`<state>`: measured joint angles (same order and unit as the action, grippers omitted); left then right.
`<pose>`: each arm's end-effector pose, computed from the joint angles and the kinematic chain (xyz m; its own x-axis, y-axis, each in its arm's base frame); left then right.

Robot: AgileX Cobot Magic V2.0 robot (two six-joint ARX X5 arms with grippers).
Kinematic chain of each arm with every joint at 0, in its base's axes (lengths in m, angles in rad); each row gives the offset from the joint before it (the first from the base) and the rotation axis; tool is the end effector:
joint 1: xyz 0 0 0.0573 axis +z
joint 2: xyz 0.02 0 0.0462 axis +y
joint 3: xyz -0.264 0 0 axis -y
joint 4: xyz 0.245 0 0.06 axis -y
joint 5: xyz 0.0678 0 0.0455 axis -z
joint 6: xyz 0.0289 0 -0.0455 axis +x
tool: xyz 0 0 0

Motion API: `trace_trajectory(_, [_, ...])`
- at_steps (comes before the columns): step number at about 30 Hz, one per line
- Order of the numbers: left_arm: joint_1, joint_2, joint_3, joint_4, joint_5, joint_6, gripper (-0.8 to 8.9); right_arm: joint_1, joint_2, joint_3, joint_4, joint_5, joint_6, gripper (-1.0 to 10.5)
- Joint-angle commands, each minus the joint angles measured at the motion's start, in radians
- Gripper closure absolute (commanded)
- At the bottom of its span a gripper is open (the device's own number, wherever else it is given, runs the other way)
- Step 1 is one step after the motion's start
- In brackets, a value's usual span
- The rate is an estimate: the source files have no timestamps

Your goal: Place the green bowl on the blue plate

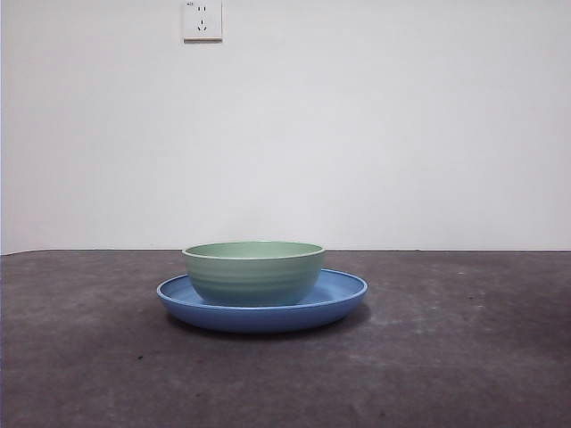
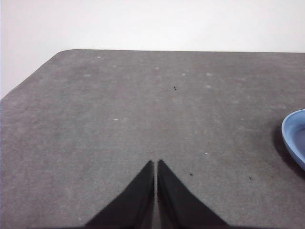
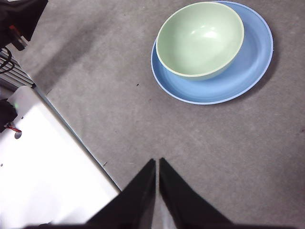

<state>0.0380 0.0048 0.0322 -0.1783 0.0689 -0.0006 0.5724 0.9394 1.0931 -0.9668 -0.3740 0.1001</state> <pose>0.0948 0.0016 0.1569 0.9882 -0.0313 -0.1500 0.0300 0.9995 -0.0109 0.1306 0.0967 0.3446 0.3399 0.6536 -0.6762 -0.6507 0.6826 0.3327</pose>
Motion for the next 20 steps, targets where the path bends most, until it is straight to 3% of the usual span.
trace_trajectory(1, [0.000,-0.002,-0.020,-0.007,0.003,-0.012,8.04,0.008,0.006,0.018,0.009,-0.002,-0.014,9.4])
trace_trajectory(20, [0.000,-0.002,-0.020,-0.007,0.003,-0.012,8.04,0.002,-0.004,0.018,0.011,0.007,-0.037,9.4])
